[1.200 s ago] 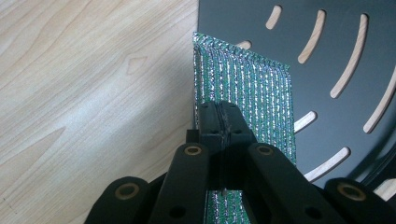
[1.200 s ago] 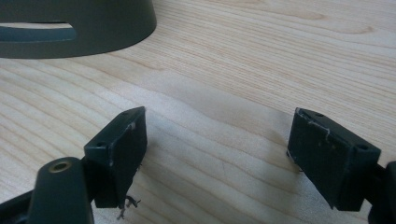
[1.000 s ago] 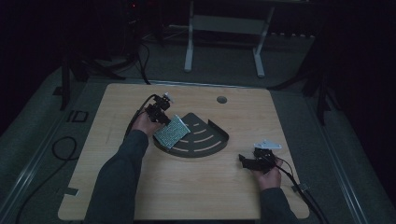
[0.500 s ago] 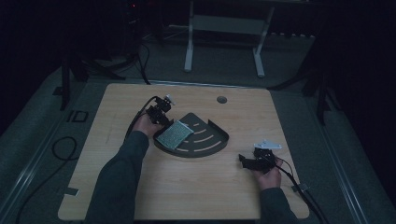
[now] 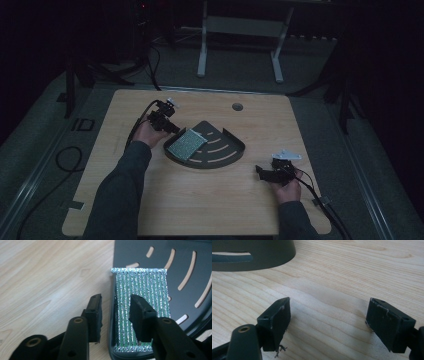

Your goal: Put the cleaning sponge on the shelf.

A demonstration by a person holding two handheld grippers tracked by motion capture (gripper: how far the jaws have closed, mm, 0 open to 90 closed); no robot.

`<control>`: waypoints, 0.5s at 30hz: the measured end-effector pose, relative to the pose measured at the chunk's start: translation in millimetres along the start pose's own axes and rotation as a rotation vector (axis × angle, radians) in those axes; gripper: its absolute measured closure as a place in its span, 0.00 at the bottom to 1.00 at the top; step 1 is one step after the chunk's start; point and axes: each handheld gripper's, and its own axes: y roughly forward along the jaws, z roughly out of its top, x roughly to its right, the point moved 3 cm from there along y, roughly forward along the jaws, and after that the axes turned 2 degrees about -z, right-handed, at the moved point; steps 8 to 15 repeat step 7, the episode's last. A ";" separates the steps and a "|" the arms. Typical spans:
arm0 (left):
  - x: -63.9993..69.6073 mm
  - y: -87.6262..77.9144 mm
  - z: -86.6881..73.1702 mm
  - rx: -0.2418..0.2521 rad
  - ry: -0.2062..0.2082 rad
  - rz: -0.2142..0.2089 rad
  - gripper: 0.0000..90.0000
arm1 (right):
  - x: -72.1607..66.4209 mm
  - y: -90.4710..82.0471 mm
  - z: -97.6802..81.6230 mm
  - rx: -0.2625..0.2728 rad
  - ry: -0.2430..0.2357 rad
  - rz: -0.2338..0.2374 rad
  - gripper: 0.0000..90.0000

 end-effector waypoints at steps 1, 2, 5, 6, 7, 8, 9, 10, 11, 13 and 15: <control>-1.6 -1.4 -1.9 0.004 -0.011 -0.002 0.67 | 0.0 0.0 0.0 0.000 0.000 0.000 0.21; -3.5 -2.2 -3.9 -0.004 -0.013 0.010 0.65 | 0.0 0.0 0.0 0.000 0.000 0.000 0.21; -8.2 -4.5 -12.2 -0.009 -0.021 0.069 0.60 | 0.0 0.0 0.0 0.000 0.000 0.000 0.21; -10.2 -5.8 -15.5 -0.002 -0.031 0.081 0.58 | 0.0 0.0 0.0 0.000 0.000 0.000 0.21; -11.7 -6.8 -17.9 -0.007 -0.041 0.087 0.56 | 0.0 0.0 0.0 0.000 0.000 0.000 0.21; -11.7 -6.8 -17.9 -0.007 -0.041 0.087 0.56 | 0.0 0.0 0.0 0.000 0.000 0.000 0.21; -11.7 -6.8 -17.9 -0.007 -0.041 0.087 0.56 | 0.0 0.0 0.0 0.000 0.000 0.000 0.21; -11.7 -6.8 -17.9 -0.007 -0.041 0.087 0.56 | 0.0 0.0 0.0 0.000 0.000 0.000 0.21; -11.7 -6.8 -17.9 -0.007 -0.041 0.087 0.56 | 0.0 0.0 0.0 0.000 0.000 0.000 0.21; -11.7 -6.8 -17.9 -0.007 -0.041 0.087 0.56 | 0.0 0.0 0.0 0.000 0.000 0.000 0.21; -11.7 -6.8 -17.9 -0.007 -0.041 0.087 0.56 | 0.0 0.0 0.0 0.000 0.000 0.000 0.21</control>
